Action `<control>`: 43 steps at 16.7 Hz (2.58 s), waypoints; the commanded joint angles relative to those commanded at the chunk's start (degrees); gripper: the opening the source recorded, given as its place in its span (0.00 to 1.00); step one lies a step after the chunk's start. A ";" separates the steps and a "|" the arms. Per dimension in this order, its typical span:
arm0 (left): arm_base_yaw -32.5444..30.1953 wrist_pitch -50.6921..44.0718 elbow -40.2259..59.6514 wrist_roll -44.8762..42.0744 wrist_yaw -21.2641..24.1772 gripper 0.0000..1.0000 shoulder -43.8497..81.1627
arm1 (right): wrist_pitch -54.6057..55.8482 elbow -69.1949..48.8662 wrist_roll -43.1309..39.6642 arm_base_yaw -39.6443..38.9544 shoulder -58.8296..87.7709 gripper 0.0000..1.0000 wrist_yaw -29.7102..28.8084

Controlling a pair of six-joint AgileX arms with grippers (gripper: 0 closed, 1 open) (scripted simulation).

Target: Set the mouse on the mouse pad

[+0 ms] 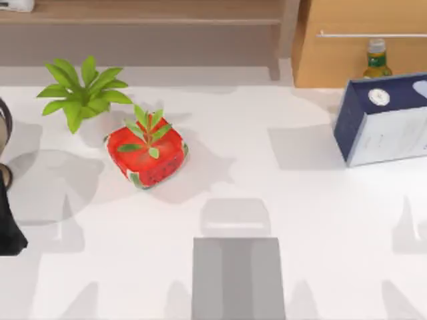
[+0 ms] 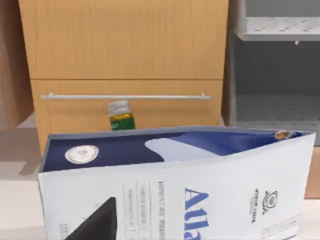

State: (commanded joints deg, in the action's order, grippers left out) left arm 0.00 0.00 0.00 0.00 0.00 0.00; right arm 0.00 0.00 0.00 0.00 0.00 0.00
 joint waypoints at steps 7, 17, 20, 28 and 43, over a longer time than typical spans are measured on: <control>0.00 0.00 0.00 0.00 0.00 1.00 0.00 | -8.23 -8.24 -5.56 2.63 9.02 1.00 -0.36; 0.00 0.00 0.00 0.00 0.00 1.00 0.00 | -42.81 -46.45 -27.38 12.21 65.07 1.00 -0.05; 0.00 0.00 0.00 0.00 0.00 1.00 0.00 | -51.99 -55.93 -32.72 14.96 80.02 1.00 -0.04; 0.00 0.00 0.00 0.00 0.00 1.00 0.00 | -61.93 -66.43 -38.30 18.51 94.41 1.00 -0.13; 0.00 0.00 0.00 0.00 0.00 1.00 0.00 | -41.76 -53.60 -41.20 21.68 102.10 1.00 -0.33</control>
State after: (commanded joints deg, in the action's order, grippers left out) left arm 0.00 0.00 0.00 0.00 0.00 0.00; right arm -41.76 -53.60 -41.20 21.68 102.10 -0.33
